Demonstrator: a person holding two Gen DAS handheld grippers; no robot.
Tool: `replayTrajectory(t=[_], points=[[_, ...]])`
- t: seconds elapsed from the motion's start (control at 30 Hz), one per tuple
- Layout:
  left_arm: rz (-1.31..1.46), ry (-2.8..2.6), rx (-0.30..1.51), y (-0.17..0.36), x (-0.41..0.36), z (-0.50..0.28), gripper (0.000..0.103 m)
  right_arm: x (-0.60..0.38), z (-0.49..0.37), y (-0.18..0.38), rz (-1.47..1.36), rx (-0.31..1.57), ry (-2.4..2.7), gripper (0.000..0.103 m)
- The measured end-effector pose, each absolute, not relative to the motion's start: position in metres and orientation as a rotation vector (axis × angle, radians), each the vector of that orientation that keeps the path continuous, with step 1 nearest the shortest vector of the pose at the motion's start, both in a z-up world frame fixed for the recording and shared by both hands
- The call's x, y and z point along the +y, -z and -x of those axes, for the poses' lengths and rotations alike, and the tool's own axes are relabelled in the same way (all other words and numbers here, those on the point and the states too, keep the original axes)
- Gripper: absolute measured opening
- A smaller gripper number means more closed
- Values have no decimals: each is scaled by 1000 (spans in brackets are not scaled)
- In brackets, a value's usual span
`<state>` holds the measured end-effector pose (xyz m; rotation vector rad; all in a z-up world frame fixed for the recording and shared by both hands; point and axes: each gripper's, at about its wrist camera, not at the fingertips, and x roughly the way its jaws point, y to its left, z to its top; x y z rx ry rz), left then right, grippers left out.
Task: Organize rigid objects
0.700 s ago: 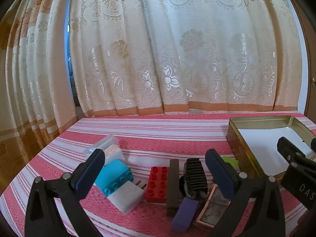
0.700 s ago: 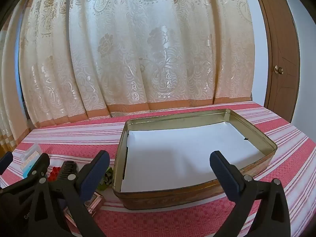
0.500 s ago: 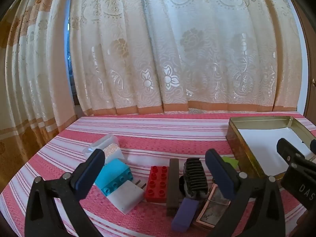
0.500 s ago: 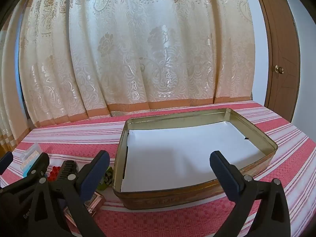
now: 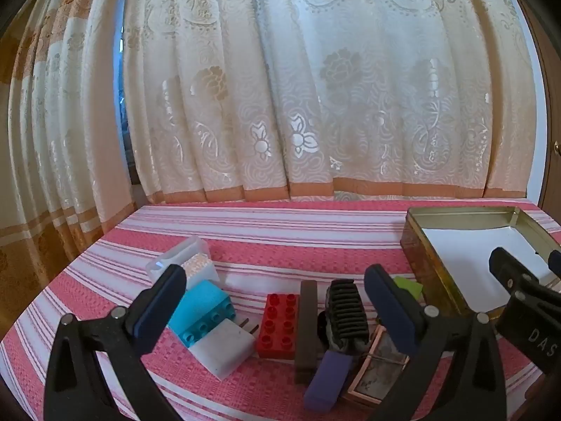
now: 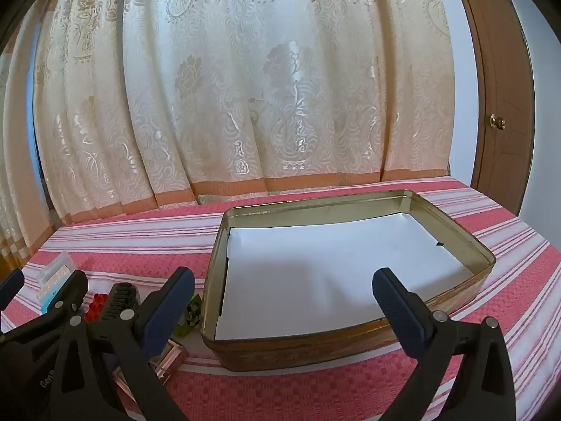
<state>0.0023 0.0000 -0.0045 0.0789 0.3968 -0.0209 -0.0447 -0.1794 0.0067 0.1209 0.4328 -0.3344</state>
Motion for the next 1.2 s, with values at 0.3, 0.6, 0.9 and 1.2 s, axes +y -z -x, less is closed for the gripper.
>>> replayTrajectory(t=[0.3,0.6,0.9,1.2], points=[[-79,23,400,6,-1,-3,103,-179,44,-6,-126,442,331,103],[-65,22,410,5,1,-4,103,-180,42,-5,-134,452,326,103],[-68,26,413,4,1,-4,103,-178,42,-3,-132,461,323,103],[-72,31,414,5,-1,-5,103,-177,41,-2,-130,463,321,103]])
